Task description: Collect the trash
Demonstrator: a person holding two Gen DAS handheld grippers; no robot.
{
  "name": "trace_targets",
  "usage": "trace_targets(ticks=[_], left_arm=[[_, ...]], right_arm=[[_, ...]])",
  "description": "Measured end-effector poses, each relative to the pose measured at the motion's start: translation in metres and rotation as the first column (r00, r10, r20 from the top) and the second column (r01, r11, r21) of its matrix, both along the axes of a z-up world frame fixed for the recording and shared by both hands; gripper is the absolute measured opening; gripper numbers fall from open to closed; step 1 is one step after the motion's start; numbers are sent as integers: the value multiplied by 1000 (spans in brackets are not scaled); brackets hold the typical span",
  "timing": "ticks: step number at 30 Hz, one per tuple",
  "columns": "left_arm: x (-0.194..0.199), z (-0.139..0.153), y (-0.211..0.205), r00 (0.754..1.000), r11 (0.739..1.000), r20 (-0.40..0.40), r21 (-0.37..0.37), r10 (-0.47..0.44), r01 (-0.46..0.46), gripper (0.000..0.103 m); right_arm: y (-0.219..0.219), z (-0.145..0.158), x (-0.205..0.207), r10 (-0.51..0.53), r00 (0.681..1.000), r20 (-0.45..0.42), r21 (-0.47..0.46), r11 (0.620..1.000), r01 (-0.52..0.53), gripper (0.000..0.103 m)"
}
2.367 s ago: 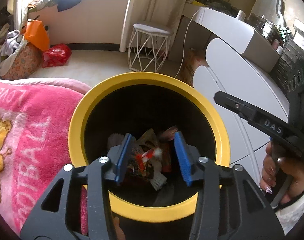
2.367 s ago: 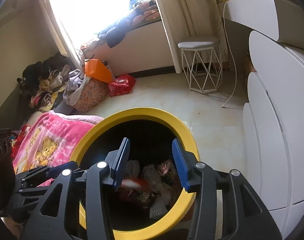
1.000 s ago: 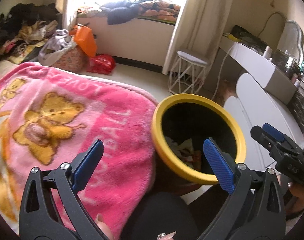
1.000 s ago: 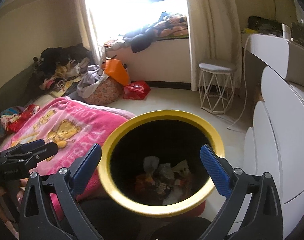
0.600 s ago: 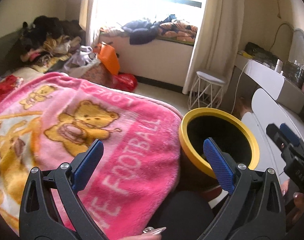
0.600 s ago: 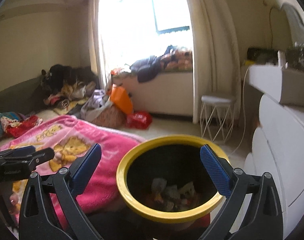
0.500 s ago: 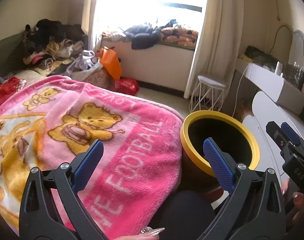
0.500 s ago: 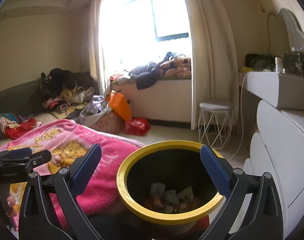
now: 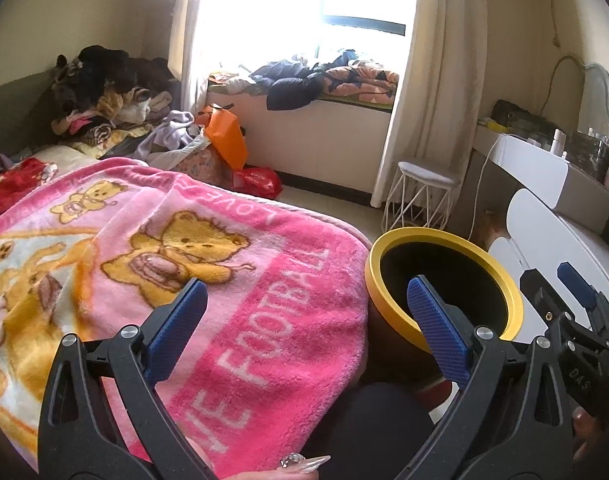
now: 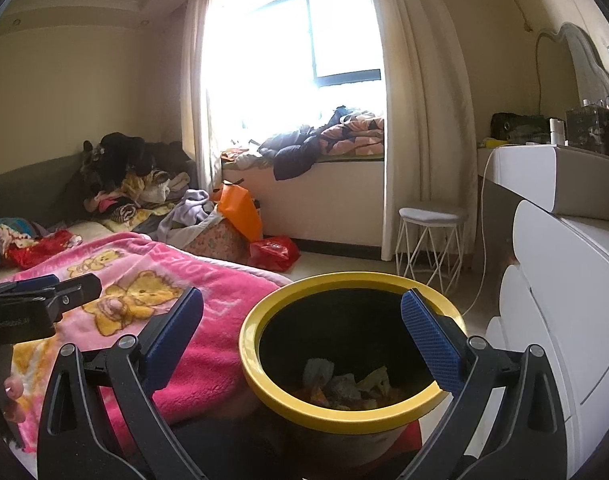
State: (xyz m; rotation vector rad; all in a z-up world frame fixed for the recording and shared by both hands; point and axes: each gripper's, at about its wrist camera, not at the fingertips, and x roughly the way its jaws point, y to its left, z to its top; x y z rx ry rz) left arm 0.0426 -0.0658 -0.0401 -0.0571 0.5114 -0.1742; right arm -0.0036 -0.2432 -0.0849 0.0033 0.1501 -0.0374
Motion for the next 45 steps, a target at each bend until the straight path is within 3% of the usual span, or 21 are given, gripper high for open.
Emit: trace_targets(ticks=[45], left_arm=[[0,-2,0,1000,1000,-5,-5,4,-4,92]], right_arm=[[-6,-2,0,-16,1000,4,1,1000,16,97]])
